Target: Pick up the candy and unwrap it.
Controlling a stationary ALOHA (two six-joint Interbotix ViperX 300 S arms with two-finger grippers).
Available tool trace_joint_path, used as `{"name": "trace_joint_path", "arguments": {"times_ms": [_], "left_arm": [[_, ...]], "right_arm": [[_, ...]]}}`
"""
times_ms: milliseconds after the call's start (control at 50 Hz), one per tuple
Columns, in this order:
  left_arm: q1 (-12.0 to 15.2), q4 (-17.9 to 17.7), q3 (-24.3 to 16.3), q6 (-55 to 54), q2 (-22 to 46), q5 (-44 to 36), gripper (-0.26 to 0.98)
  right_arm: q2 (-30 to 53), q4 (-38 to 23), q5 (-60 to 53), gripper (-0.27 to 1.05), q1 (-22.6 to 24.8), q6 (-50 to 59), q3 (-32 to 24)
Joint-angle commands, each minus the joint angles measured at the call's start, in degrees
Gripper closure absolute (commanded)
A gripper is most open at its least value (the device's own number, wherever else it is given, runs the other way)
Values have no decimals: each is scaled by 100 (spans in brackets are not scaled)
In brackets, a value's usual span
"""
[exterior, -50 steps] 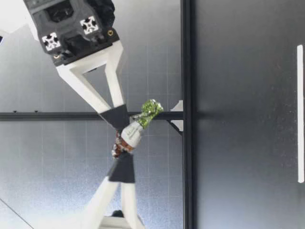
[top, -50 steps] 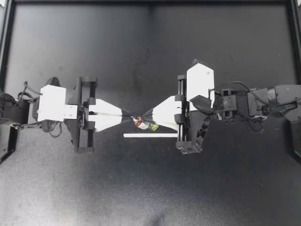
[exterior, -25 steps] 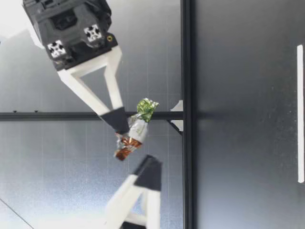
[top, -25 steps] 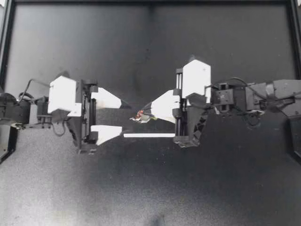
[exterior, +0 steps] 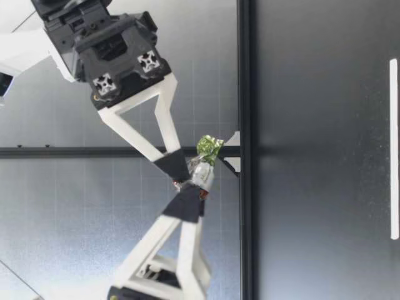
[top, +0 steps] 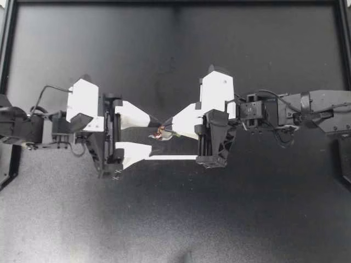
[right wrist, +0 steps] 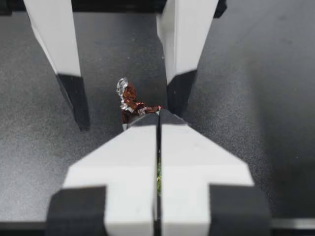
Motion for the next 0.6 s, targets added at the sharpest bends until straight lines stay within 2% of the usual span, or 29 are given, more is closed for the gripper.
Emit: {"name": "trace_joint_path", "arguments": {"times_ms": [0, 280, 580], "left_arm": [[88, -53, -158, 26, 18, -53, 13], [255, -123, -316, 105, 272, -123, 14], [554, -369, -18, 141, 475, -246, 15]], "right_arm": [[-105, -9, -18, 95, -35, 9, -114], [-167, -9, 53, 95, 79, 35, -79], [-492, 18, 70, 95, 220, 79, 53]]}}
